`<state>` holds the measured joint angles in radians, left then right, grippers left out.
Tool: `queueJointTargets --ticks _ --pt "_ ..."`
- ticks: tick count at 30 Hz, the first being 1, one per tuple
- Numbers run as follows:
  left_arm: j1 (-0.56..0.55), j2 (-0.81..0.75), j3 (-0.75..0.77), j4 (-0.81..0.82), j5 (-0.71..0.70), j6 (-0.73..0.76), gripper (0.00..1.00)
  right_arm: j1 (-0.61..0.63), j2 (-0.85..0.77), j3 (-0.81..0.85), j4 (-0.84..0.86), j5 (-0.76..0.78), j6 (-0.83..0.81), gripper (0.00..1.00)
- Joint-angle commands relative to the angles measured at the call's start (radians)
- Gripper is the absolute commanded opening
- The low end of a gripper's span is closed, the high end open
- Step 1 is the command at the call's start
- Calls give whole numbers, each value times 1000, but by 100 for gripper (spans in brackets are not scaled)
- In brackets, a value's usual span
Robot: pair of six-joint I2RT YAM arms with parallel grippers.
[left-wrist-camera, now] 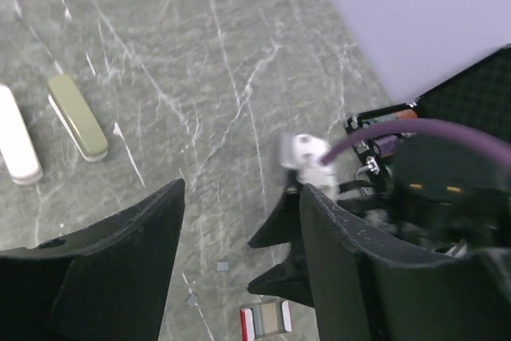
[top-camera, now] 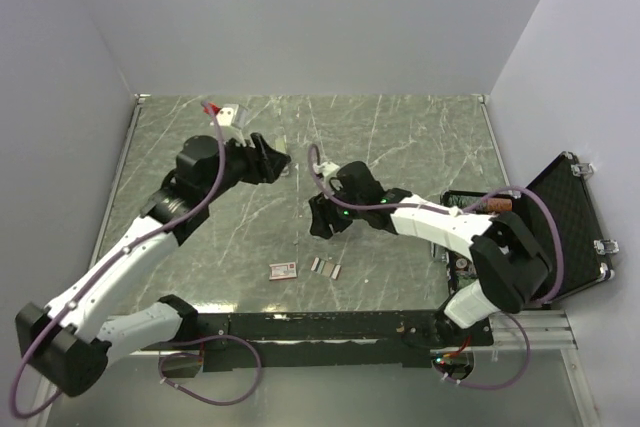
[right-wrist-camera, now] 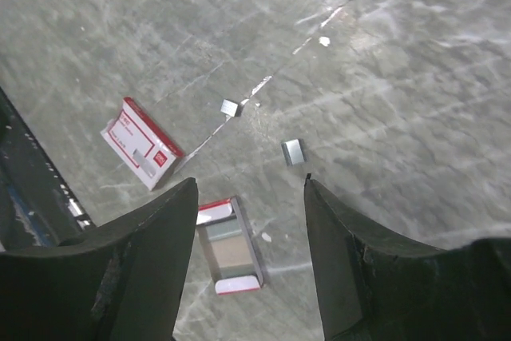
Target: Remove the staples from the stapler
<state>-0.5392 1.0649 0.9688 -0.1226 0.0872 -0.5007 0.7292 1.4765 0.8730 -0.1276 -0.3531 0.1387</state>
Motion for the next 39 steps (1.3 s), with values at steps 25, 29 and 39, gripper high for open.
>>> queueJointTargets --ticks 25,29,39 --pt "1 -229 -171 41 100 191 97 137 260 153 -47 236 -93 64" --pt "1 -224 -173 41 102 188 97 141 271 159 -58 256 -100 62" --pt "10 -241 -177 40 43 172 97 151 278 147 -53 256 -96 46"
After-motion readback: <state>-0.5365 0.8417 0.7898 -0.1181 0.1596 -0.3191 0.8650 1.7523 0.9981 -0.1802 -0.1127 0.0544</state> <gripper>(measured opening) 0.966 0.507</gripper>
